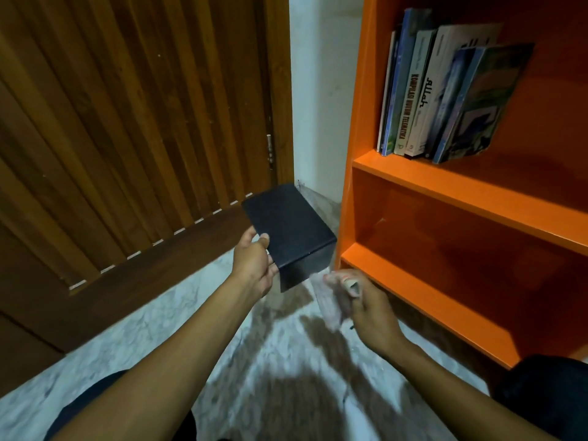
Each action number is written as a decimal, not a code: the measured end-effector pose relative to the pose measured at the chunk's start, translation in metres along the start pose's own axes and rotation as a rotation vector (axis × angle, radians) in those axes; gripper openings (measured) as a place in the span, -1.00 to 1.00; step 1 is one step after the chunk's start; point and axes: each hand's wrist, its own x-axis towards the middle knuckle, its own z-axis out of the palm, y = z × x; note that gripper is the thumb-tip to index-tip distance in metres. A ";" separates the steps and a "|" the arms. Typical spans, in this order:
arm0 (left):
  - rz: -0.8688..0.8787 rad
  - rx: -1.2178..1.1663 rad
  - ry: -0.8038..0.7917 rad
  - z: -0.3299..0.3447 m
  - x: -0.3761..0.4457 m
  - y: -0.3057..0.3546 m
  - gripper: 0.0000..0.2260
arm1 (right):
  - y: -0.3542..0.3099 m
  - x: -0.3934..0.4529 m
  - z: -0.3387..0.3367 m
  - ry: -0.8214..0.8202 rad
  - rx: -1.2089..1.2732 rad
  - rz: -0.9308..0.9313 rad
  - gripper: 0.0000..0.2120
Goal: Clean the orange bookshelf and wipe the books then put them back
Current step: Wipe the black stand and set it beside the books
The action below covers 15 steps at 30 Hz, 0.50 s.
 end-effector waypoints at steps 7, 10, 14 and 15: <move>-0.160 -0.103 0.090 0.001 0.006 -0.009 -0.67 | -0.019 0.033 0.005 0.467 0.351 0.152 -0.64; -0.235 -0.136 0.086 0.008 0.003 -0.015 -0.73 | -0.027 0.029 0.024 0.301 0.109 0.063 -0.32; -0.332 -0.193 0.112 0.007 0.011 -0.015 -0.73 | -0.024 0.008 0.053 0.056 -0.075 -0.108 -0.40; -0.353 -0.201 0.118 0.005 0.012 -0.012 -0.76 | -0.022 0.002 0.057 0.003 -0.079 -0.135 -0.45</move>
